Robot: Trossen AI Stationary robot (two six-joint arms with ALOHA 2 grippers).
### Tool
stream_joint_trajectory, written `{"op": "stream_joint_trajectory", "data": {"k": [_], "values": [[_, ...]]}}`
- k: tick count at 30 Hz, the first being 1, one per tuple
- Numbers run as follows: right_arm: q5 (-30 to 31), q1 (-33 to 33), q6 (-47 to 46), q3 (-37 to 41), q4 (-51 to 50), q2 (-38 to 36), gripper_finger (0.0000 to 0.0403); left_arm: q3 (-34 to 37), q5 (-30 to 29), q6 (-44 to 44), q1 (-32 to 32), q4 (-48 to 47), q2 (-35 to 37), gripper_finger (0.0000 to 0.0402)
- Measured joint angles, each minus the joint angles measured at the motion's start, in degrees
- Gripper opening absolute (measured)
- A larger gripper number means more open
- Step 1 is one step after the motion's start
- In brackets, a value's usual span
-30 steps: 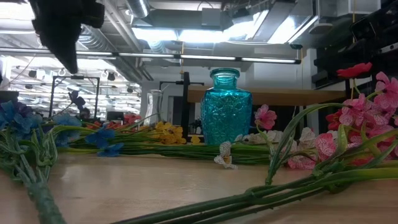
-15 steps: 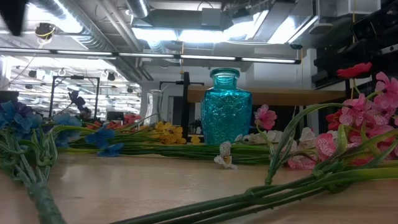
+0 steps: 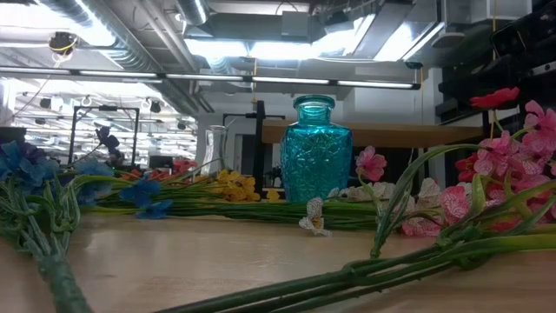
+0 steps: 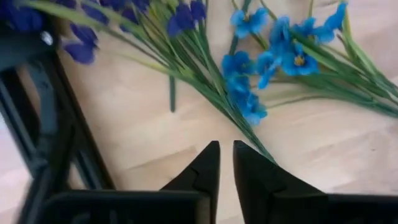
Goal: Pick and place flowers into a vace then onto a shelf
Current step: Put the purple flowers into the transparent vase
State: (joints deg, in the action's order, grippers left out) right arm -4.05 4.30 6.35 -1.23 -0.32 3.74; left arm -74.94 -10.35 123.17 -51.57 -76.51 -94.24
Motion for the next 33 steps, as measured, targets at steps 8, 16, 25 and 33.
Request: {"op": "stream_joint_trajectory", "data": {"k": [8, 16, 25, 33], "values": [[0.0, 0.0, 0.0, 0.0, 0.0, 0.0, 0.0007, 0.0, -0.6, 4.7, -1.3, 9.7, -5.7, 0.0115], [0.0, 0.0, -0.1, 0.0, 0.0, 0.0, 0.0007, 0.0, -0.6, 7.3, -1.2, 11.0, -11.8, 0.0163], [0.0, 0.0, -0.2, 0.0, 0.0, 0.0, 0.0007, 0.0, -2.1, 7.7, -1.1, 11.0, -16.0, 0.0169], [0.0, 0.0, -0.2, 0.0, 0.0, 0.0, 0.0007, 1.5, -4.7, 8.4, -1.1, 11.5, -16.7, 0.0168]]}}
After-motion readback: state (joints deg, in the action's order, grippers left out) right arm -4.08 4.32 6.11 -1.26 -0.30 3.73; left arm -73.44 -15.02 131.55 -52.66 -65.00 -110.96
